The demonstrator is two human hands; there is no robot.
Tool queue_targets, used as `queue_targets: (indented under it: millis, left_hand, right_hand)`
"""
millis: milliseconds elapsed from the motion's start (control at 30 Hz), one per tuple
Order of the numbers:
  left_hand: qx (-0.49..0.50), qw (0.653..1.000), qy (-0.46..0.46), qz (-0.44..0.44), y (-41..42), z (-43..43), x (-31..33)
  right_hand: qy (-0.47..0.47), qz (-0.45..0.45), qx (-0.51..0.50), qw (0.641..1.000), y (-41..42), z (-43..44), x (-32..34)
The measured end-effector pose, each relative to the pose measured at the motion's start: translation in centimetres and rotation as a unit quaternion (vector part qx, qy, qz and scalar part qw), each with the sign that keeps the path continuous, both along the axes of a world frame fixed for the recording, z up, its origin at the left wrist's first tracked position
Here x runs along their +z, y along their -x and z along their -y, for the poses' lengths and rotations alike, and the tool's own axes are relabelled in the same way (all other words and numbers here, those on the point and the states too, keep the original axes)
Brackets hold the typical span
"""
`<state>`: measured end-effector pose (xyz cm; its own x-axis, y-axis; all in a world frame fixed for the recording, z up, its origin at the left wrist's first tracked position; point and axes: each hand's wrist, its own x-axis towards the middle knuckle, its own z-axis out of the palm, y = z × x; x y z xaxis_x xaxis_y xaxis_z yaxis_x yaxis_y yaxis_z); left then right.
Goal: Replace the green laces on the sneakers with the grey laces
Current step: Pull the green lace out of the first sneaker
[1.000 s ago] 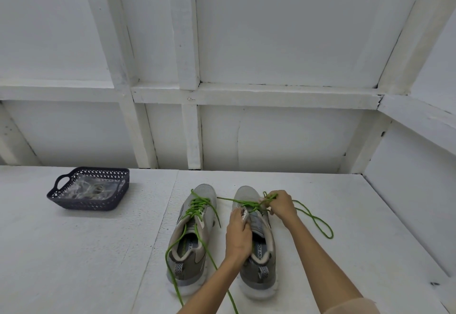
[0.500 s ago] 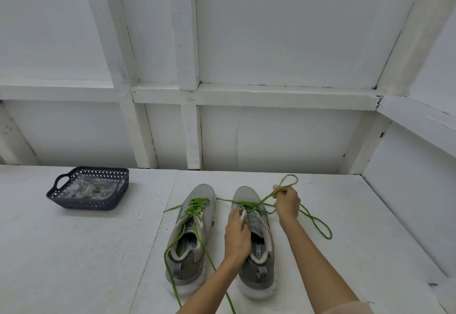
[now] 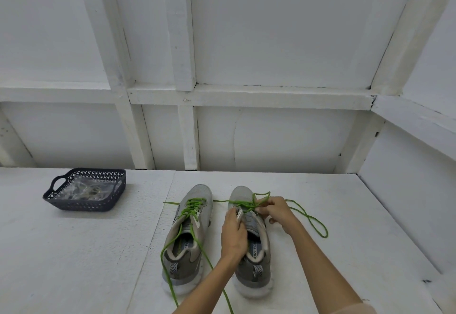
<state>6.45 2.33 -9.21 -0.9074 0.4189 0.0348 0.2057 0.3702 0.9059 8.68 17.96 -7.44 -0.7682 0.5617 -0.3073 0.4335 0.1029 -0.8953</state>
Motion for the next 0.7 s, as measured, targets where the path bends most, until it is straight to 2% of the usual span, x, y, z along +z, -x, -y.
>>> queue_targets:
  millis: [133,233,300,367,433,567,700]
  left_hand:
    - [0.001,1.0,-0.008,0.002,-0.1,0.0,0.1]
    - [-0.003,1.0,-0.009,0.001,-0.1,0.1,0.0]
    - [-0.003,1.0,-0.005,0.006,-0.1,0.1,0.1]
    - [-0.005,1.0,-0.006,0.008,-0.1,0.1,0.1]
    - [-0.006,1.0,-0.005,0.008,0.0,0.1,0.1]
    - [-0.009,1.0,0.0,0.004,0.1,0.1,-0.2]
    - [-0.011,1.0,-0.007,0.004,0.1,0.1,-0.3]
  right_hand:
    - [-0.016,-0.037,-0.008,0.999,0.3,0.4,-0.2]
    - [-0.058,-0.017,0.003,0.998,0.8,0.5,-0.2]
    - [-0.027,-0.041,-0.038,0.998,1.1,0.6,-0.3]
    - [0.019,-0.1,-0.122,0.987,1.2,0.5,-0.4]
    - [0.047,-0.112,-0.15,0.981,1.2,0.5,-0.4]
    - [-0.002,-0.021,-0.041,0.999,0.8,1.1,-0.8]
    - [-0.049,-0.027,-0.026,0.998,0.8,0.9,-1.0]
